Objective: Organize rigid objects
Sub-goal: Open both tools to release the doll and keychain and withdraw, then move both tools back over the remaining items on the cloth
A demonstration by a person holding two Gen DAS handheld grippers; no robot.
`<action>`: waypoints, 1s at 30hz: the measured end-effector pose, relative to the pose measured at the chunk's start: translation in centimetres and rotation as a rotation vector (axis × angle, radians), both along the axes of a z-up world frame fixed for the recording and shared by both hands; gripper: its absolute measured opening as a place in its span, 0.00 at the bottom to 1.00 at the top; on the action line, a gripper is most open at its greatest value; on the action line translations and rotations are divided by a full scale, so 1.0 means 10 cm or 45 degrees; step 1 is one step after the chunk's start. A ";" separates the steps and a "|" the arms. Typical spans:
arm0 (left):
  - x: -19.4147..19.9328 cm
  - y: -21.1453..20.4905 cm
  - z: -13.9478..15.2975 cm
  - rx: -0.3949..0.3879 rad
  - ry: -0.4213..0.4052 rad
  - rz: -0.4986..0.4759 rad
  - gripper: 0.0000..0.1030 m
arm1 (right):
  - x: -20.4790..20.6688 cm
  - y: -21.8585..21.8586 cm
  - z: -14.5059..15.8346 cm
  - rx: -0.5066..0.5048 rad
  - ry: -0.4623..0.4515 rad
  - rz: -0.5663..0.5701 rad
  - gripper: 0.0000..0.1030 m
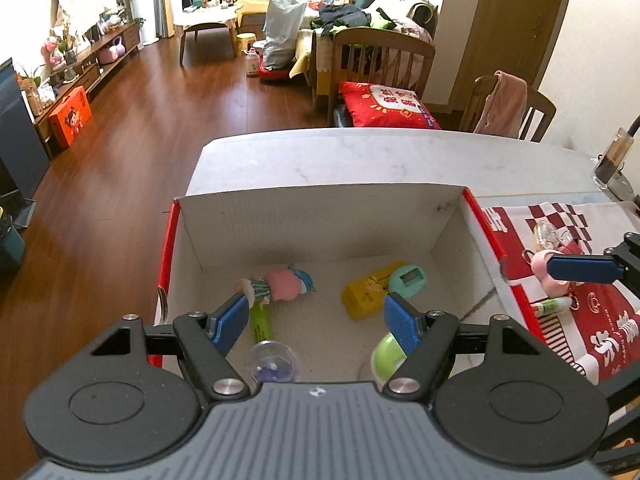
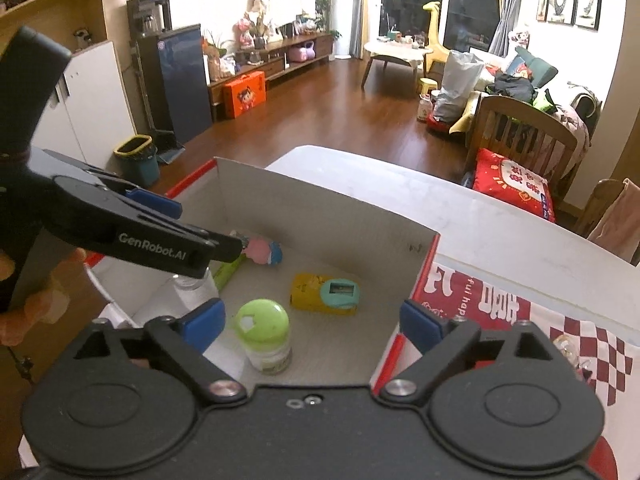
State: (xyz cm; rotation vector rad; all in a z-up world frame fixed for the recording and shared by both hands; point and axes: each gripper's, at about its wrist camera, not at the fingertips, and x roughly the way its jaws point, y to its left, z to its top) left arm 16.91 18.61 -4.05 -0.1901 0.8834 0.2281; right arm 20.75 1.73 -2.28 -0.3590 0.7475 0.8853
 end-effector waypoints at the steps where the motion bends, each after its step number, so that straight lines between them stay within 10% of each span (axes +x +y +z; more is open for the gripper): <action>1: -0.02 -0.02 0.01 0.002 -0.006 0.000 0.72 | -0.01 -0.05 0.01 0.011 -0.002 0.001 0.96; 30: -0.08 -1.70 0.04 -0.115 -0.179 -0.196 0.99 | 0.13 -2.13 0.08 0.107 -0.067 -0.171 1.00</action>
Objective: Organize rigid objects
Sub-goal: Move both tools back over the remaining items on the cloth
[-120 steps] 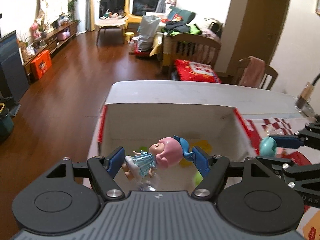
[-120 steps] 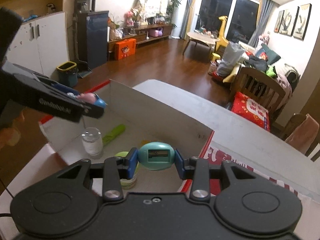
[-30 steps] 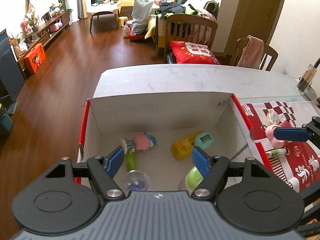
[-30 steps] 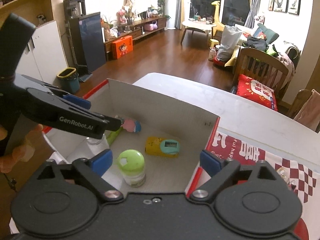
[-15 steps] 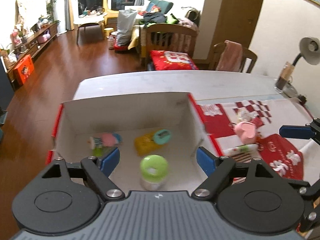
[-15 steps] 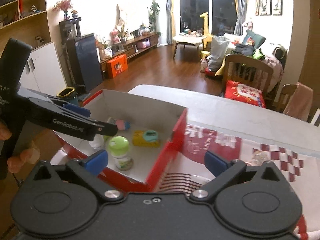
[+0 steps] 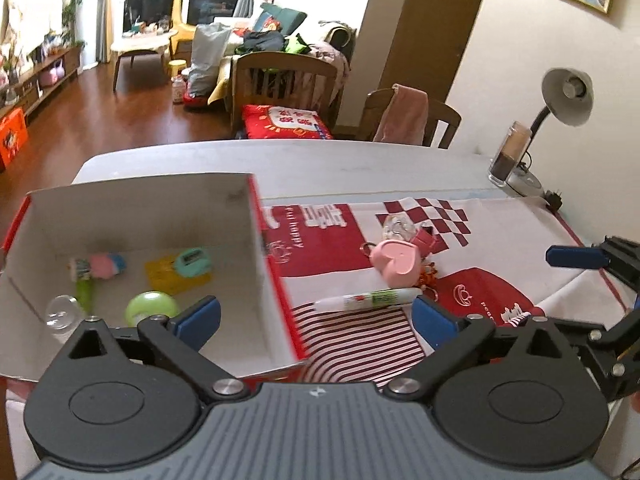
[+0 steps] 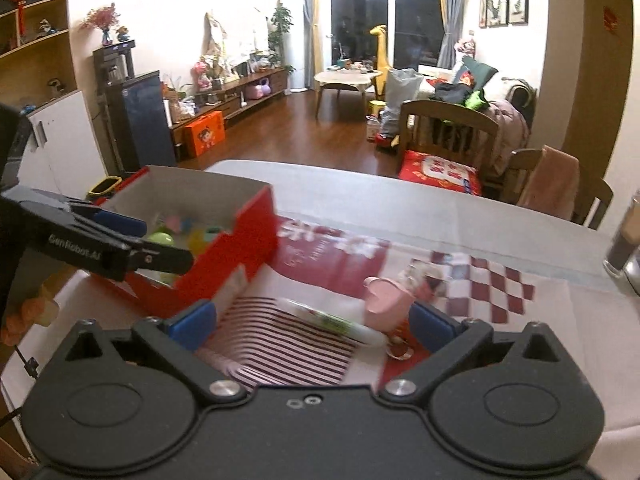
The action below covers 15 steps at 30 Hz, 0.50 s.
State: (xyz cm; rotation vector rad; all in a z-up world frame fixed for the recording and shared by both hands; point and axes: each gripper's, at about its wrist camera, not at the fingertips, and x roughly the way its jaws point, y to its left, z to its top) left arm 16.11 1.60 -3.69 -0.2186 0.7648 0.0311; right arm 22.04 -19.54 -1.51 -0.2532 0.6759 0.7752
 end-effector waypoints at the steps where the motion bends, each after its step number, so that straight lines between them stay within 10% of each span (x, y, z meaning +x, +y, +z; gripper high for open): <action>1: 0.02 -0.07 -0.01 0.011 -0.007 -0.010 0.99 | 0.04 -0.05 -0.02 -0.006 0.001 -0.011 1.00; 15: 0.58 -0.90 -0.45 0.107 -0.009 -0.142 0.99 | 0.72 -0.48 -0.38 -0.097 0.038 -0.078 0.99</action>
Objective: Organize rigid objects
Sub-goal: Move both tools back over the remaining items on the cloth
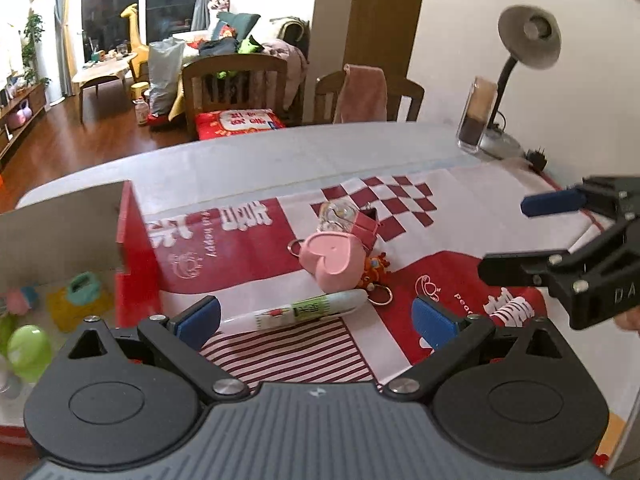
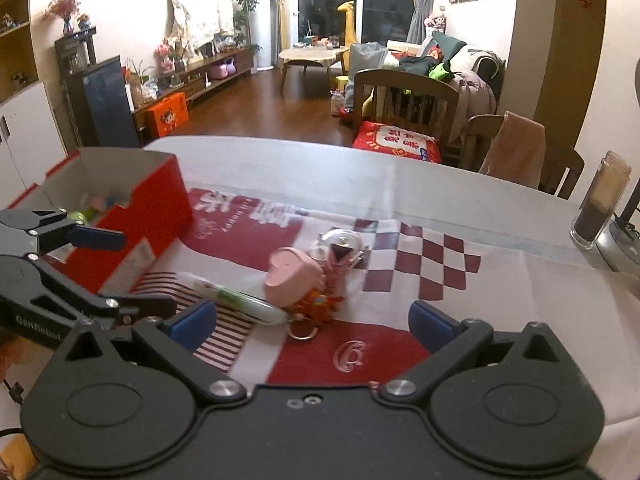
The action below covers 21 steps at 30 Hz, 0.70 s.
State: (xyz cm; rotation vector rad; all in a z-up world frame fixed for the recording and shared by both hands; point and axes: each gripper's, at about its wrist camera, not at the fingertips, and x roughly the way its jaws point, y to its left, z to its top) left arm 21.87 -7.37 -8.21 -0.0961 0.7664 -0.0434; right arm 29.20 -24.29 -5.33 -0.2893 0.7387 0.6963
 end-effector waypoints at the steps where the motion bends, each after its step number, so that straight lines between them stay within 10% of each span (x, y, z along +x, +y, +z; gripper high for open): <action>1: 0.05 -0.03 -0.04 -0.001 0.008 -0.003 0.99 | 0.04 0.00 -0.04 -0.009 0.001 0.008 0.99; 21: 0.70 -0.13 -0.71 0.200 0.153 -0.037 0.99 | 0.65 0.26 -0.64 -0.136 0.040 0.260 0.77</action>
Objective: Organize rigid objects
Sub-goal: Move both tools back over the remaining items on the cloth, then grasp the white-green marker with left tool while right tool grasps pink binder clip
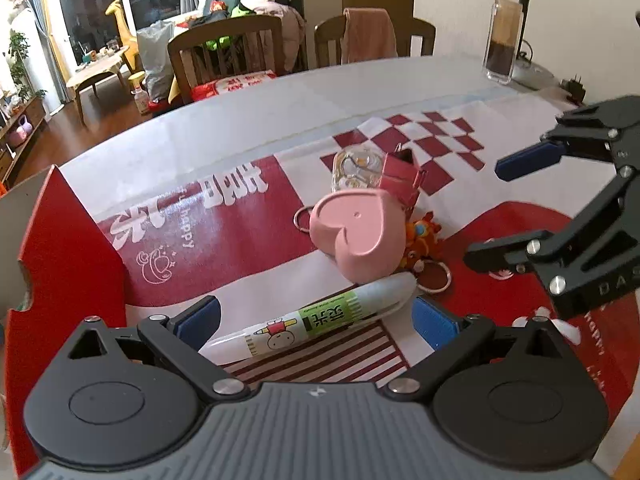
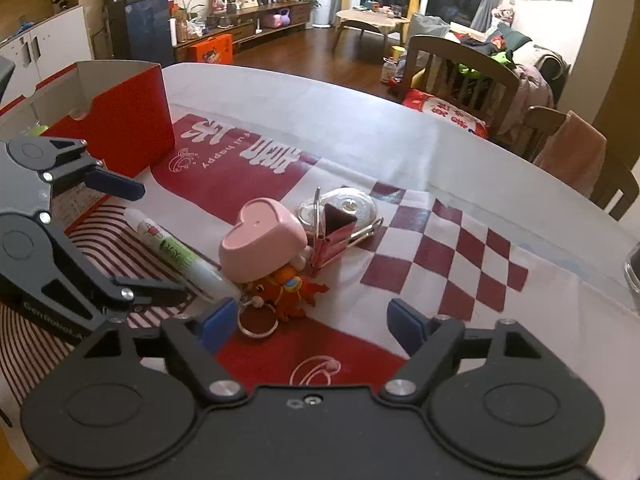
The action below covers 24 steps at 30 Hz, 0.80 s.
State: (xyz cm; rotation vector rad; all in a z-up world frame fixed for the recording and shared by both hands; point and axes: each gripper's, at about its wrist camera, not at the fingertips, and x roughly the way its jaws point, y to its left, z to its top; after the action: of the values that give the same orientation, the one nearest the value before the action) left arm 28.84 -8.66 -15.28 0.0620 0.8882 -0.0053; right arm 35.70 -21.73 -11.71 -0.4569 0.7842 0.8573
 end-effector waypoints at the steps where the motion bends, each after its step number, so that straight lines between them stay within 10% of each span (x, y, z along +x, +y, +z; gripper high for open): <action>1: 0.01 0.00 -0.02 0.003 0.008 0.001 0.99 | 0.02 0.00 0.01 0.013 -0.001 0.006 0.77; 17: 0.10 0.16 -0.24 -0.005 0.056 0.016 0.99 | 0.47 0.24 -0.11 0.176 0.082 -0.175 0.58; 24: 0.07 0.16 -0.23 -0.053 0.048 -0.007 0.83 | 0.60 0.23 -0.19 0.227 0.167 -0.294 0.48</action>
State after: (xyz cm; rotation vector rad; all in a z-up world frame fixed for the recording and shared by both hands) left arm 29.55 -7.10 -17.61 0.0255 0.9256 -0.0305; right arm 41.67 -19.38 -13.58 -0.1497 0.8543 0.7383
